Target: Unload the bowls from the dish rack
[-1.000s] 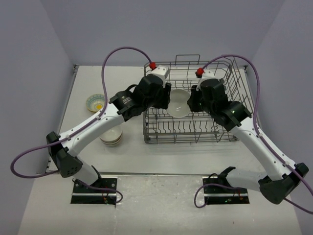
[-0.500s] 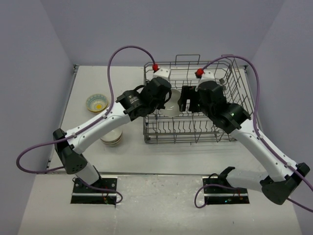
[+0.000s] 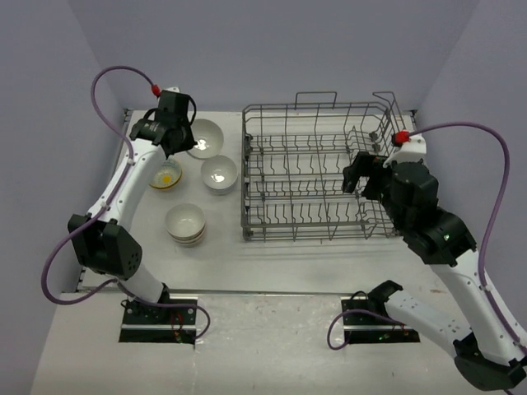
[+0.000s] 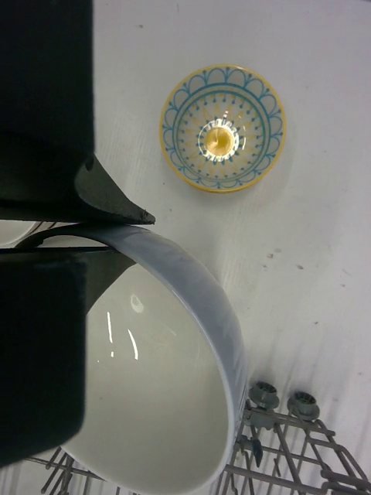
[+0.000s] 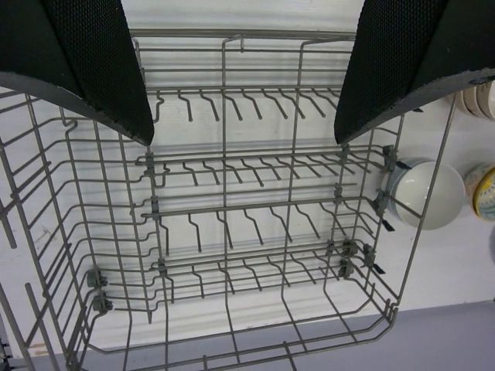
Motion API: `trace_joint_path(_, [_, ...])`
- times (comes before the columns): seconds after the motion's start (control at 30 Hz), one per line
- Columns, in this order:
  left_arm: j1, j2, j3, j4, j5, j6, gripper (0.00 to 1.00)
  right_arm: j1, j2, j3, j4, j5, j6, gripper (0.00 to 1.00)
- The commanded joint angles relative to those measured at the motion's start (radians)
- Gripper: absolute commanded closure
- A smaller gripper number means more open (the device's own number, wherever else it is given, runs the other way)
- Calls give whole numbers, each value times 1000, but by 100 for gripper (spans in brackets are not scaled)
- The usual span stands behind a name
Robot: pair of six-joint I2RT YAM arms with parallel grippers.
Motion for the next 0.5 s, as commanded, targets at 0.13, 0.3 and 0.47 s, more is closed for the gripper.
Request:
trace_joint_path(0.13, [22, 117, -1, 51, 164, 21, 100, -62, -28, -74, -1, -66, -76, 1])
trace_joint_path(0.3, [24, 169, -14, 65, 178, 18, 100, -82, -31, -111, 22, -103, -105, 1])
trace_joint_path(0.47, [24, 208, -20, 74, 179, 16, 100, -83, -37, -129, 34, -108, -117, 1])
